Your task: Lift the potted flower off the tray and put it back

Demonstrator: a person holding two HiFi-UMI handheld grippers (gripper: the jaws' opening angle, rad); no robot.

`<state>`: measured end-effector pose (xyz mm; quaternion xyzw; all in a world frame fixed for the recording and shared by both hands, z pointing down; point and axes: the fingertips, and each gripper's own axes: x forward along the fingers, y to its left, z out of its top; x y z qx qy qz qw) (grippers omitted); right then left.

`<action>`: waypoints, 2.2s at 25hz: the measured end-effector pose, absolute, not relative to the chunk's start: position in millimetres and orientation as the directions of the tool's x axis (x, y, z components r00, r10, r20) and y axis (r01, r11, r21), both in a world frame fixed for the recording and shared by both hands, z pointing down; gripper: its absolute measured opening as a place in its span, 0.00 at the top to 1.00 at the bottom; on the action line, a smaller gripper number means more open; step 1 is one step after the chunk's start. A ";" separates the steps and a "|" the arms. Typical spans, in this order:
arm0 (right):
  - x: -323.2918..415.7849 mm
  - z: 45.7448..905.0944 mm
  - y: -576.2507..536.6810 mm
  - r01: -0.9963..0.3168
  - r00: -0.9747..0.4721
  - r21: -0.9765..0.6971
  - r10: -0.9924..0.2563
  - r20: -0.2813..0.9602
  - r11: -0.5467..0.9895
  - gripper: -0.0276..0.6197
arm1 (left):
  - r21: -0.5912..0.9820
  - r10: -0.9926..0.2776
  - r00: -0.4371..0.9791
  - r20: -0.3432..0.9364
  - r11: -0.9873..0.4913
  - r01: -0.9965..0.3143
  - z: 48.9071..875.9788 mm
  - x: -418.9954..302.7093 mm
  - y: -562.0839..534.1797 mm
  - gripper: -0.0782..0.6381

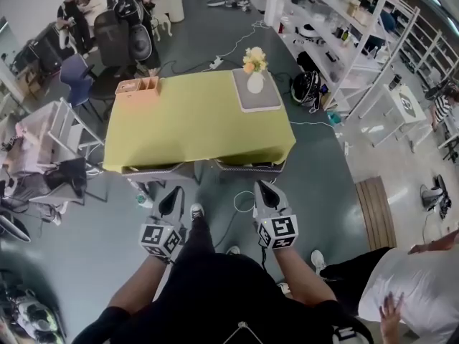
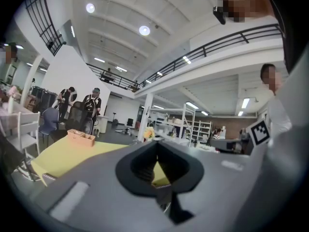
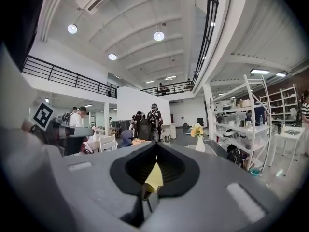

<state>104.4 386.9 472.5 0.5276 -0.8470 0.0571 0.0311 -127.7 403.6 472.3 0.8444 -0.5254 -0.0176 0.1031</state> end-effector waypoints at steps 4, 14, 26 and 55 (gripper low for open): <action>102.3 475.3 356.1 -0.905 -0.425 -0.064 -0.897 0.118 0.420 0.95 | 0.196 -0.889 0.454 0.065 -0.435 -0.879 474.0 -131.4 368.0 0.88; 79.8 472.9 232.1 -0.936 -0.353 -0.044 -0.925 0.143 0.351 0.95 | 0.207 -0.850 0.526 0.045 -0.507 -0.837 473.0 -150.1 226.7 0.88; 22.1 460.1 91.0 -0.974 -0.228 -0.047 -0.959 0.167 0.223 0.95 | 0.238 -0.760 0.649 0.038 -0.624 -0.744 464.6 -197.5 60.8 0.88; 105.0 582.2 -115.1 -0.984 -0.178 -0.040 -0.949 0.261 0.174 0.78 | 0.265 -0.772 0.617 0.155 -0.569 -0.778 515.4 -174.8 -60.7 0.88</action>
